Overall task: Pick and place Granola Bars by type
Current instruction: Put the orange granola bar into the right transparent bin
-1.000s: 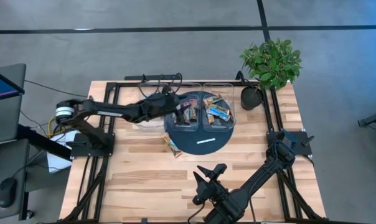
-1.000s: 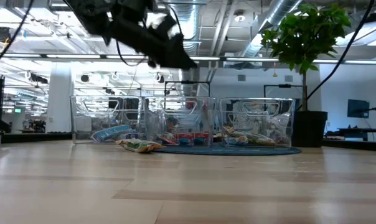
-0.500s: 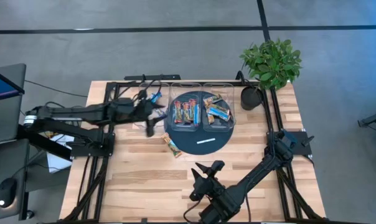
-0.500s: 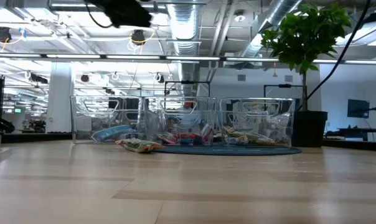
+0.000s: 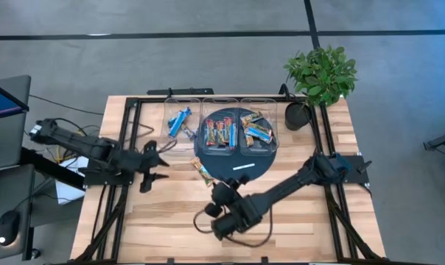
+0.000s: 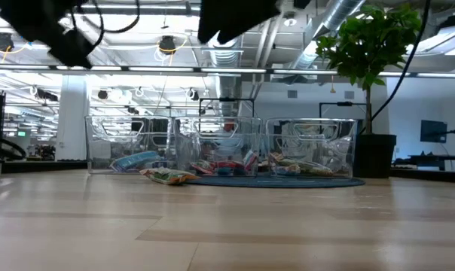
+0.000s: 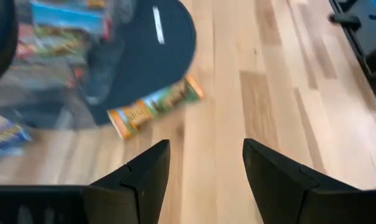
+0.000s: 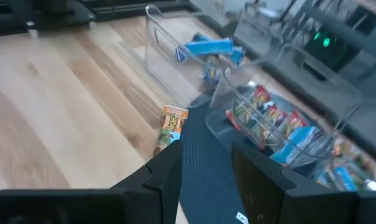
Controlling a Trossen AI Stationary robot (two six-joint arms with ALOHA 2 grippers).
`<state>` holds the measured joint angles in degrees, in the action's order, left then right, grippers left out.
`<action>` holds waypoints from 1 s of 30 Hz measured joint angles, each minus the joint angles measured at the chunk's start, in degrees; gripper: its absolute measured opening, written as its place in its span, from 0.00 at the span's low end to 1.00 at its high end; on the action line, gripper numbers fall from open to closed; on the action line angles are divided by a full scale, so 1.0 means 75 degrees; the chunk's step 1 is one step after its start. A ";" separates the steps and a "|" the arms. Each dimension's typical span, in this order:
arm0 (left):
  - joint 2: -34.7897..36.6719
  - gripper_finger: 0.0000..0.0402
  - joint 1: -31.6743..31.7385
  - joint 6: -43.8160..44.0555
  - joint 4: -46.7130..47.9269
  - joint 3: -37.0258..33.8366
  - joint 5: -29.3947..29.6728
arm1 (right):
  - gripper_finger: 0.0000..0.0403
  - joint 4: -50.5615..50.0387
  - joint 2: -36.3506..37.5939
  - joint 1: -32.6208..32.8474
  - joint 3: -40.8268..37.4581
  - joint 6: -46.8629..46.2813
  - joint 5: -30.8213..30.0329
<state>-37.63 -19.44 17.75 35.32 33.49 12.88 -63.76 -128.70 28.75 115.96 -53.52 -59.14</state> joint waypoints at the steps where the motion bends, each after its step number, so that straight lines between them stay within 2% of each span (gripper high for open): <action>1: 0.0104 0.50 -0.0221 0.0189 -0.0078 -0.0246 0.0131 | 0.33 0.0088 0.0000 -0.0091 0.0000 0.0000 0.0098; 5: 0.0406 0.50 -0.1022 0.0789 -0.0818 -0.1187 0.0593 | 0.33 0.0590 0.0000 -0.0363 0.0000 0.0353 0.0424; 12: 0.0382 0.50 -0.2183 0.1114 -0.2461 -0.2304 0.1345 | 0.33 0.1836 -0.0044 -0.0819 0.0000 0.1701 0.1823; 16: 0.0356 0.50 -0.2818 0.1196 -0.2932 -0.2536 0.1908 | 0.33 0.2126 -0.0406 -0.1003 -0.0037 0.2329 0.2101; 18: 0.0361 0.50 -0.3152 0.1202 -0.3131 -0.2644 0.2186 | 0.33 0.2661 -0.0689 -0.1099 0.0035 0.2529 0.2493; 20: 0.0327 0.50 -0.3496 0.1210 -0.3221 -0.2706 0.2491 | 0.33 0.2431 -0.0866 -0.1174 -0.0032 0.2747 0.2692; 22: 0.0299 0.50 -0.3811 0.1231 -0.3292 -0.2751 0.2830 | 0.33 0.2856 -0.1140 -0.1254 0.0002 0.2788 0.2764; 30: 0.0100 0.49 -0.4791 0.1599 -0.3272 -0.2756 0.4091 | 0.33 0.2762 -0.1135 -0.1326 -0.0003 0.2509 0.2679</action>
<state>-36.88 -55.37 29.74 10.78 12.82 43.56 -43.05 -137.22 18.80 115.94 -34.70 -39.05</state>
